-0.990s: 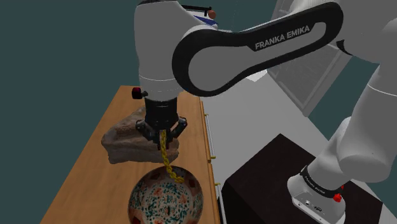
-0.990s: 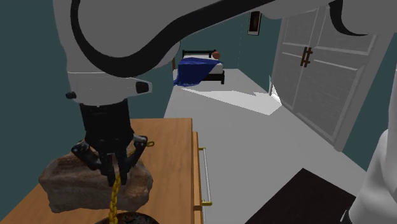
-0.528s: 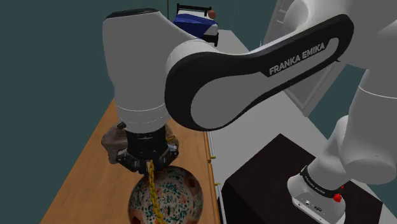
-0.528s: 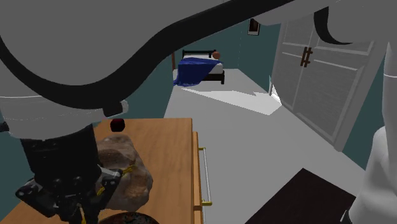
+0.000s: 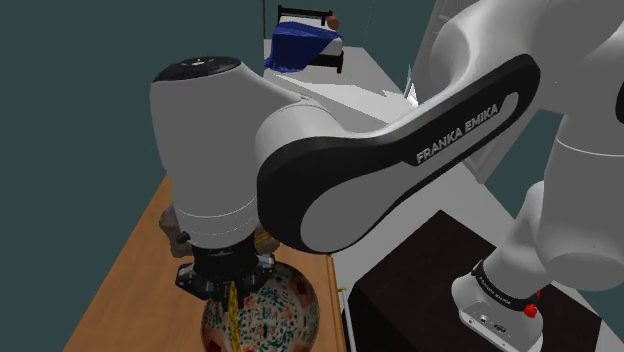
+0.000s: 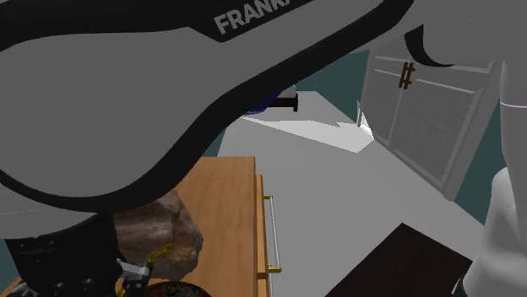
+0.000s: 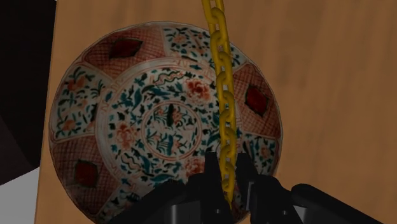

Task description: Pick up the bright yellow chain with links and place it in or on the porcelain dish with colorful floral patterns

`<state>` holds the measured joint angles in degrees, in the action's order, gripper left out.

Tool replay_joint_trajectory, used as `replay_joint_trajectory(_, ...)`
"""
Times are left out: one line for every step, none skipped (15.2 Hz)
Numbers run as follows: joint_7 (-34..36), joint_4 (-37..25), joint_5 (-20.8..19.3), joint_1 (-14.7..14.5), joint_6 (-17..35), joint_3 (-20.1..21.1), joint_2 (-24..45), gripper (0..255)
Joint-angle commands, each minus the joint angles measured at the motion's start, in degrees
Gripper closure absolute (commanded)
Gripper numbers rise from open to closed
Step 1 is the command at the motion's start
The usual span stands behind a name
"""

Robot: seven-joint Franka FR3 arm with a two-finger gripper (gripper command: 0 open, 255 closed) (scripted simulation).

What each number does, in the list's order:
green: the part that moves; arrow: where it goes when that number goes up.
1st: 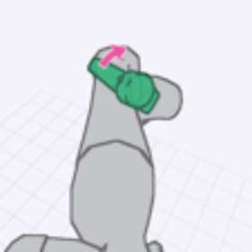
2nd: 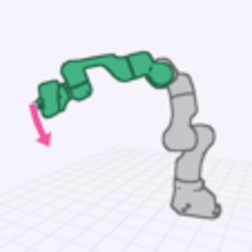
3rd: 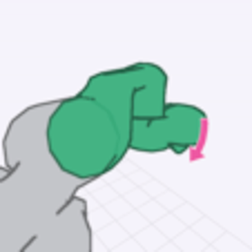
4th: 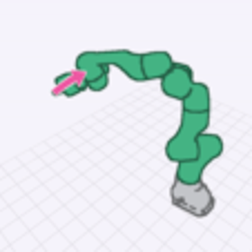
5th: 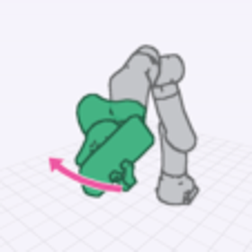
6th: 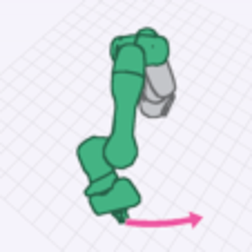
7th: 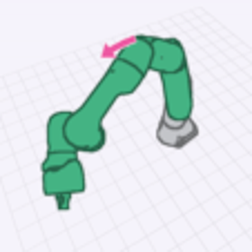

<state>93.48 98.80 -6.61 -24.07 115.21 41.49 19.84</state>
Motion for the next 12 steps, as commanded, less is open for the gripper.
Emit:
replay_joint_trajectory(0.1,1.1,-0.4,-0.1,1.6,-0.2,0.6,255)
replay_joint_trajectory(0.2,1.5,-0.6,-0.1,2.2,-0.3,0.8,255)
replay_joint_trajectory(0.3,2.0,-0.8,-0.2,2.9,-0.4,1.1,255)
replay_joint_trajectory(0.4,2.7,-1.2,-0.4,4.1,-0.7,1.7,255)
replay_joint_trajectory(0.4,2.7,-1.2,-0.4,4.1,-0.7,1.7,255)
replay_joint_trajectory(0.4,2.7,-1.2,-0.4,4.1,-0.7,1.7,255)
replay_joint_trajectory(0.4,2.7,-1.2,-0.4,4.1,-0.7,1.7,255)
replay_joint_trajectory(0.4,2.7,-1.2,-0.4,4.1,-0.7,1.7,255)
replay_joint_trajectory(0.4,2.7,-1.2,-0.4,4.1,-0.7,1.7,255)
replay_joint_trajectory(0.4,2.7,-1.2,-0.4,4.1,-0.7,1.7,255)
replay_joint_trajectory(0.4,2.7,-1.2,-0.4,4.1,-0.7,1.7,255)
replay_joint_trajectory(0.4,2.7,-1.2,-0.4,4.1,-0.7,1.7,255)
